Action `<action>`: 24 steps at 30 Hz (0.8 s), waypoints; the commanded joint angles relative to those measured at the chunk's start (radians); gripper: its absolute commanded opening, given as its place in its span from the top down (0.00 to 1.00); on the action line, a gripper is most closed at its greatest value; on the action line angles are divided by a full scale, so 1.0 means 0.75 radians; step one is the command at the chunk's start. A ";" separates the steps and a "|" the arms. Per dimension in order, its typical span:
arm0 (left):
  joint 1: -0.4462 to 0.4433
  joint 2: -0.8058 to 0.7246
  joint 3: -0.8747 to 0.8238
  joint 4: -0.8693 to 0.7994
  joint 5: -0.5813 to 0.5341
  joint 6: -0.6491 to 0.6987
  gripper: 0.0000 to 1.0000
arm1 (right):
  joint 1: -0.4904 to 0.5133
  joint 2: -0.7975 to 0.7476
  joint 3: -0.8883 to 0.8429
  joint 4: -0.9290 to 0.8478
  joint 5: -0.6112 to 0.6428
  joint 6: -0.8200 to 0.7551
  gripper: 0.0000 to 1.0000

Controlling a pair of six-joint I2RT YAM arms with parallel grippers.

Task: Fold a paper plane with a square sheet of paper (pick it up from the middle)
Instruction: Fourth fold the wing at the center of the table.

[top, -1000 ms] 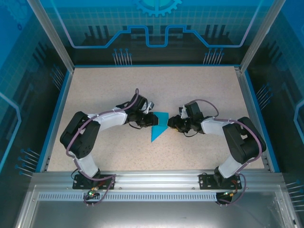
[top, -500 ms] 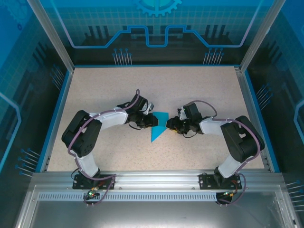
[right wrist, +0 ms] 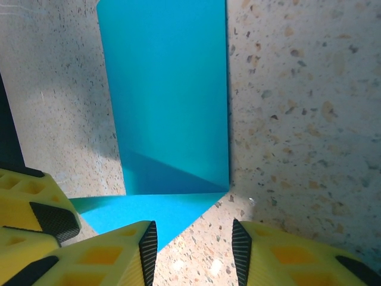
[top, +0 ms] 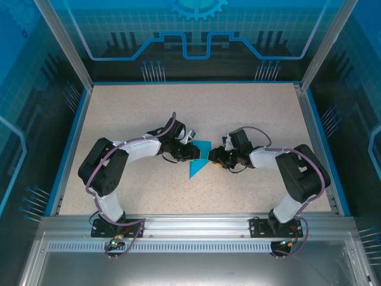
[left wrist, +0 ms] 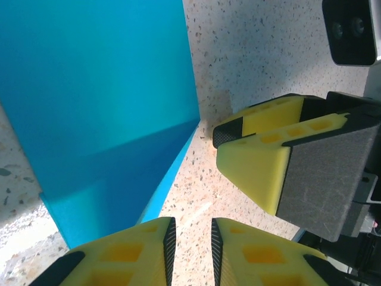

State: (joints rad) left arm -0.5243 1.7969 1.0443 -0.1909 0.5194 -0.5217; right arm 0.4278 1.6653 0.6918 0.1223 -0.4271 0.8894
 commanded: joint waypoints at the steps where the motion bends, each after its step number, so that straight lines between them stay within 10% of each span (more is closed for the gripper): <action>1: 0.002 0.058 0.054 -0.062 -0.052 0.039 0.76 | 0.025 0.017 0.031 0.001 -0.009 0.009 0.59; 24: 0.003 0.134 0.038 -0.071 -0.176 0.055 0.79 | 0.032 0.082 0.088 0.062 -0.056 0.058 0.56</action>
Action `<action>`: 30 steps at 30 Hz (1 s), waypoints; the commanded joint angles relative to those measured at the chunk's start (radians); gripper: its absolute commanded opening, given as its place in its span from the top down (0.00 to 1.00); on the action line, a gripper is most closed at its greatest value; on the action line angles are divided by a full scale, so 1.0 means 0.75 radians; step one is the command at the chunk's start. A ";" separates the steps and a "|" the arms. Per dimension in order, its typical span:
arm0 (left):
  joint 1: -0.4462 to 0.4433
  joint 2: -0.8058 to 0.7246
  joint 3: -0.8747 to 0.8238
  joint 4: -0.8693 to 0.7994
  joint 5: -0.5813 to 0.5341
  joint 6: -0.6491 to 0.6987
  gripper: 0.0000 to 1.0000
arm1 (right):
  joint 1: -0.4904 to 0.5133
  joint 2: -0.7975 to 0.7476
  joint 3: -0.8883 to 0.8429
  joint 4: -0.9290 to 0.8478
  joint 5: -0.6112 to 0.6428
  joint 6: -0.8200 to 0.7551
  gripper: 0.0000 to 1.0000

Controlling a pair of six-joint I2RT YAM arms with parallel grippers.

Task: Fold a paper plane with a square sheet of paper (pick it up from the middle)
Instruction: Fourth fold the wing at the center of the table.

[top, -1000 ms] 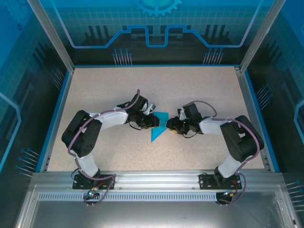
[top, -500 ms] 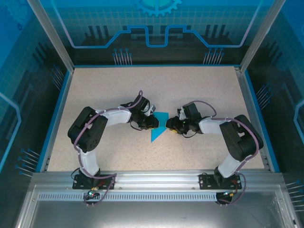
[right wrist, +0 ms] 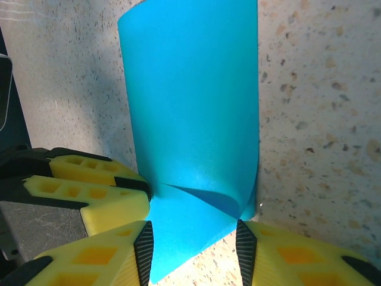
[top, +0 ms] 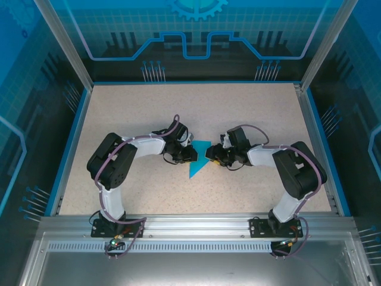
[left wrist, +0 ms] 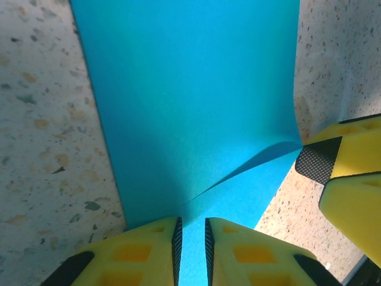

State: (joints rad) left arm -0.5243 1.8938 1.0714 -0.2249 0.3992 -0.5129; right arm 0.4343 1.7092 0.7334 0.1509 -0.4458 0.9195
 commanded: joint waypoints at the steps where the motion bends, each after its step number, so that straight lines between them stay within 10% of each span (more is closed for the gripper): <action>1: 0.002 0.005 -0.001 -0.022 -0.009 0.041 0.79 | 0.024 0.026 0.033 0.030 -0.035 0.020 0.56; 30: -0.072 -0.439 -0.227 0.014 -0.103 0.029 0.66 | 0.079 0.063 0.080 0.008 -0.079 -0.153 0.77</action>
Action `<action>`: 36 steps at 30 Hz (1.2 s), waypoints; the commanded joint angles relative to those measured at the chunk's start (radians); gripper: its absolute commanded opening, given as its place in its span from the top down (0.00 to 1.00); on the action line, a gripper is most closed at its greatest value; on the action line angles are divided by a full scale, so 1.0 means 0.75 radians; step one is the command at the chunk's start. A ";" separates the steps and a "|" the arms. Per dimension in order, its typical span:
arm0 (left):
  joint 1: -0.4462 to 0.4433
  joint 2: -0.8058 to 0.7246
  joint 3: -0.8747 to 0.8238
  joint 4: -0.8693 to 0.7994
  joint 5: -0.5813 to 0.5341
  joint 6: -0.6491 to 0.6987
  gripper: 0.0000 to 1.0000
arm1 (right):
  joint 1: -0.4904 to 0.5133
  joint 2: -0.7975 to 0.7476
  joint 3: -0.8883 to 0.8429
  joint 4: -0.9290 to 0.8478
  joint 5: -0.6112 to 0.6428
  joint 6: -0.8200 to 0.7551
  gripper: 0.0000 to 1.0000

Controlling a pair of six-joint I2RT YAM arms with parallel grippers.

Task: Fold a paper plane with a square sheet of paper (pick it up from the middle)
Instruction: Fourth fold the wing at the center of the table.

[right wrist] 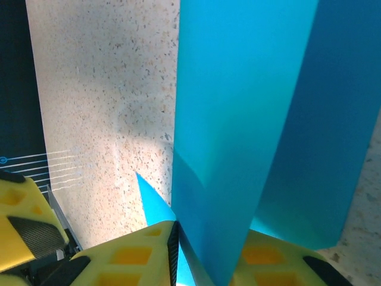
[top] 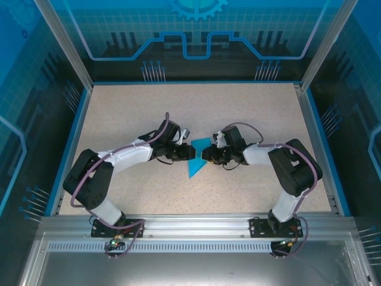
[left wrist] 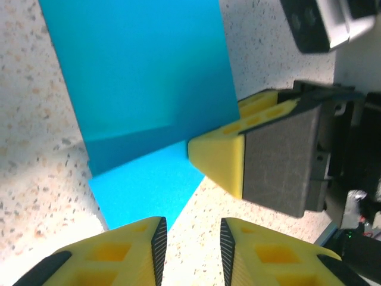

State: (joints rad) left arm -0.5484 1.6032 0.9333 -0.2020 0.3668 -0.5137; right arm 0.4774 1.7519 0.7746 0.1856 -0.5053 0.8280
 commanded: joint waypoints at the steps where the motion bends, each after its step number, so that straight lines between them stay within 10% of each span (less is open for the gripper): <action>1: -0.059 -0.063 -0.056 -0.017 -0.083 0.030 0.65 | 0.024 0.004 0.024 -0.039 0.009 -0.026 0.79; 12: -0.148 -0.106 -0.136 0.033 -0.244 -0.043 0.64 | 0.075 -0.076 -0.070 0.069 0.143 0.194 0.94; 23: -0.219 -0.183 -0.199 0.035 -0.260 0.073 0.59 | 0.192 -0.237 -0.163 0.092 0.331 0.398 0.93; 36: -0.412 -0.033 -0.123 -0.021 -0.649 0.015 0.49 | 0.171 -0.172 -0.091 0.059 0.292 0.348 0.88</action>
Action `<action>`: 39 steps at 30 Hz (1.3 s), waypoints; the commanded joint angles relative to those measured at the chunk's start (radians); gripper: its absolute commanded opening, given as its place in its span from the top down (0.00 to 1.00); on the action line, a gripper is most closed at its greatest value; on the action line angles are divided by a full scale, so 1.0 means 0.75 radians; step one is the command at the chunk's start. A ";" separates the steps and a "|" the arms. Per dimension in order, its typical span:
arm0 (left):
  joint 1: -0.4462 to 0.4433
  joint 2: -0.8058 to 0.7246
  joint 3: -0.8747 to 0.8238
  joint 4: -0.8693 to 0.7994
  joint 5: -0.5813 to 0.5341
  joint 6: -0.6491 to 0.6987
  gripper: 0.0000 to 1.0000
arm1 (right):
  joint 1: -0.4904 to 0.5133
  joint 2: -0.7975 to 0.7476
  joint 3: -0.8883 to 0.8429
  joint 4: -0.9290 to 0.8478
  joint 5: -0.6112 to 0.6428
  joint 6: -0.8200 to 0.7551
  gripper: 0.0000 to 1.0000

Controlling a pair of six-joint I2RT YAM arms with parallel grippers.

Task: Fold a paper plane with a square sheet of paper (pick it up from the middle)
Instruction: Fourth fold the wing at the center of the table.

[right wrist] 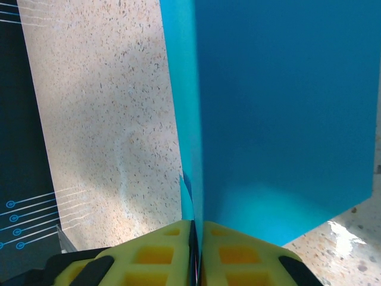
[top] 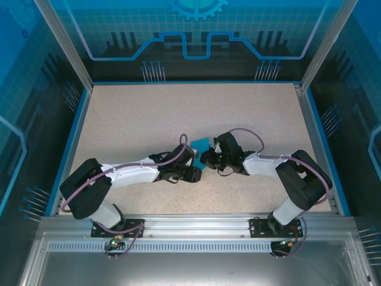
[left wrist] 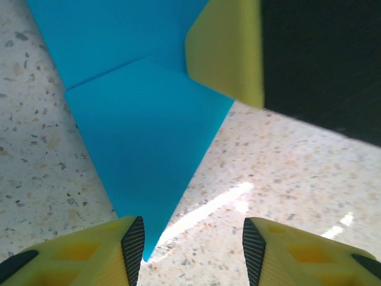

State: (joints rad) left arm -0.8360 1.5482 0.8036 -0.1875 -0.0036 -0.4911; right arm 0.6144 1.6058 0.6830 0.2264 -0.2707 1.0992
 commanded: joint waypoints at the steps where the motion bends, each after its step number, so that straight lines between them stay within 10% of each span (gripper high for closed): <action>1: -0.038 0.058 0.066 -0.051 -0.187 -0.023 0.48 | -0.013 0.023 0.031 0.005 -0.022 -0.013 0.88; 39: -0.188 0.179 0.136 -0.133 -0.589 -0.105 0.84 | -0.091 0.068 0.117 -0.102 -0.169 -0.114 0.80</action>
State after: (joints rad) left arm -0.9699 1.6730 0.8970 -0.2764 -0.4126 -0.5514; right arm 0.5610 1.6409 0.7448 0.1917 -0.3695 1.0454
